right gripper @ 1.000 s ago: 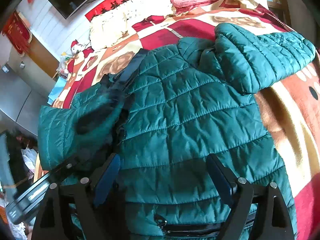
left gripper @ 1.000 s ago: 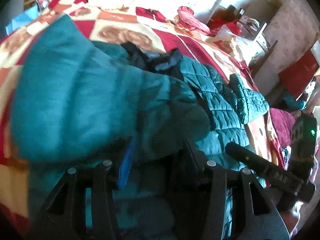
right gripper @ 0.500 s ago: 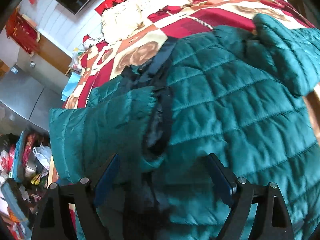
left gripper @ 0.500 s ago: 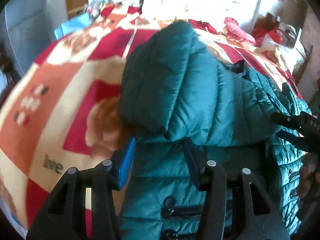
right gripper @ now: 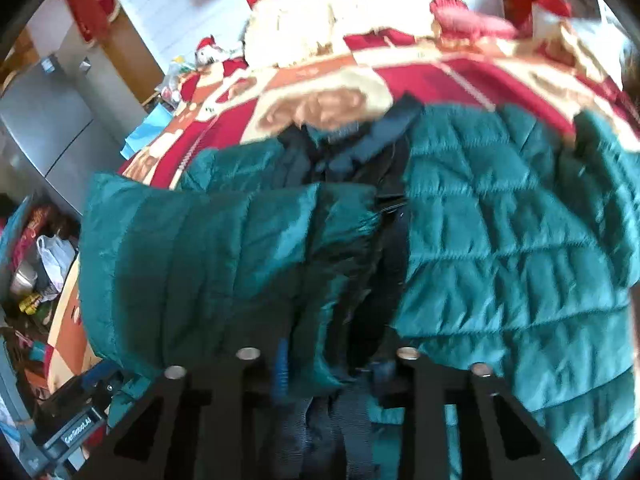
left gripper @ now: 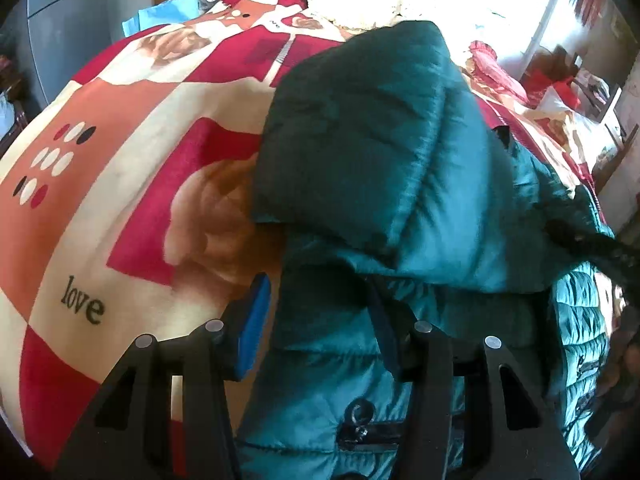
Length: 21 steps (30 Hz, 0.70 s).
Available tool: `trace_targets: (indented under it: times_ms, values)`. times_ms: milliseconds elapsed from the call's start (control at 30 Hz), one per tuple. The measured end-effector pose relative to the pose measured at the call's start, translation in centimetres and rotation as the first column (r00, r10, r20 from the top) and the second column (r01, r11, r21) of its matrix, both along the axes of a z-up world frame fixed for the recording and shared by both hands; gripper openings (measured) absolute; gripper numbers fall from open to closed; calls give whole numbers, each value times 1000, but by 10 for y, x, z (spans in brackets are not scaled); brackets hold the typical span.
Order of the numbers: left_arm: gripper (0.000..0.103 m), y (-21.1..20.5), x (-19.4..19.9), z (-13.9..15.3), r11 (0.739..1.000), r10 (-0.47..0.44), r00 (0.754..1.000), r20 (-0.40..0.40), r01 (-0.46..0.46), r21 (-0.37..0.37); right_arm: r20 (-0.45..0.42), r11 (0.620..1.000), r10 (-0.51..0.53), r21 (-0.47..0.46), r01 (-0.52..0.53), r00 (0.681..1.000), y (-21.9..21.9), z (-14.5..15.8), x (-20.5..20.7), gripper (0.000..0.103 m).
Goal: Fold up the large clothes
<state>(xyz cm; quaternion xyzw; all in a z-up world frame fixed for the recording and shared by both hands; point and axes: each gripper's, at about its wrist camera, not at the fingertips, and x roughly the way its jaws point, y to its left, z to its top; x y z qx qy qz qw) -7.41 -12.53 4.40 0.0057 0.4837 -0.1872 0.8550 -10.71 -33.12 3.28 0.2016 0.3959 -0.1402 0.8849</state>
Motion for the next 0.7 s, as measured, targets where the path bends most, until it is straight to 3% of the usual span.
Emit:
trace_targets:
  times_ms: [267, 467, 600, 700]
  values:
    - [49, 7, 8, -6, 999, 30, 999, -32, -31, -38, 64, 962, -122, -238, 134, 990, -40, 52, -30, 18]
    - [49, 5, 11, -7, 999, 29, 999, -35, -31, -42, 29, 916, -300, -270, 296, 954, -101, 35, -36, 18]
    - [49, 1, 14, -1, 1000, 20, 1000, -21, -20, -20, -64, 942, -305, -166, 291, 950, -126, -1, -26, 18]
    - [49, -2, 14, 9, 1000, 15, 1000, 12, -15, -26, -59, 958, -277, -98, 270, 959, -129, -6, -31, 23]
